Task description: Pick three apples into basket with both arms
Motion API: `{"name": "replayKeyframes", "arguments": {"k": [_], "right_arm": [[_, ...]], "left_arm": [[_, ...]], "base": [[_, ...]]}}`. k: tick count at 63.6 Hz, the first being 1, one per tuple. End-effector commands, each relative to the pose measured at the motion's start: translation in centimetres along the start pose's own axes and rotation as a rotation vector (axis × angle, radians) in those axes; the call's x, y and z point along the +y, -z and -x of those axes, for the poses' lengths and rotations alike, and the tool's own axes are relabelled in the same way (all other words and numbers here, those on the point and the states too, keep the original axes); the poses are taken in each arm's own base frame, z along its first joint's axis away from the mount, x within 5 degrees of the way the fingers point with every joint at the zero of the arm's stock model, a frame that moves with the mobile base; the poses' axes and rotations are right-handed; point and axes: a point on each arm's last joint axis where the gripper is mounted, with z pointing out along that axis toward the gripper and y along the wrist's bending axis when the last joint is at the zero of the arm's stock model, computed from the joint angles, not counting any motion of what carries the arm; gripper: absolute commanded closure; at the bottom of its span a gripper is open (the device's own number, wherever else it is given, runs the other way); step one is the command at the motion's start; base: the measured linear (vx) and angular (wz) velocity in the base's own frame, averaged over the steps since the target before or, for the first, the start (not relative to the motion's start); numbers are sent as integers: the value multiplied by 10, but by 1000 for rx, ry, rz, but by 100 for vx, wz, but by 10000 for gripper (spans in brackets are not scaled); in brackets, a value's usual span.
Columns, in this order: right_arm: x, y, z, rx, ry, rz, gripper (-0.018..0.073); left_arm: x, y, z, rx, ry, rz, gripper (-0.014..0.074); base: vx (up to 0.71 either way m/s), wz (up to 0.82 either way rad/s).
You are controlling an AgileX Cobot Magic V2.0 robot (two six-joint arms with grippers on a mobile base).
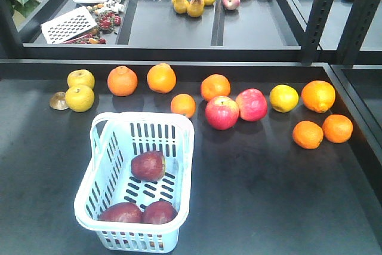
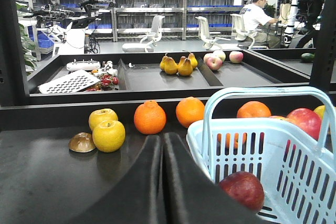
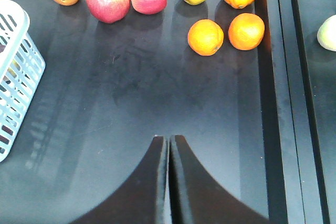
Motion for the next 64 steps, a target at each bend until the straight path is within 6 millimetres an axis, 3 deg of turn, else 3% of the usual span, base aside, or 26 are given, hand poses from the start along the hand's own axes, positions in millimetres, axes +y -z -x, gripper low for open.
{"name": "replayKeyframes", "arguments": {"k": [1, 25, 32, 47, 64], "right_arm": [[-2, 7, 10, -84, 4, -15, 568], [-3, 7, 9, -88, 9, -23, 568], [-4, 9, -3, -123, 14, -27, 568], [-4, -3, -58, -350, 68, -45, 568], [5, -35, -127, -716, 101, 11, 568]], "left_arm": [[0, 1, 6, -80, 9, -7, 603], [0, 1, 6, -80, 9, -7, 603], [0, 1, 6, -80, 9, -7, 603], [0, 1, 6, -79, 9, -7, 603], [0, 1, 6, -79, 9, -7, 603]], "base": [[0, 0], [0, 0], [0, 0], [0, 0], [0, 0]]}}
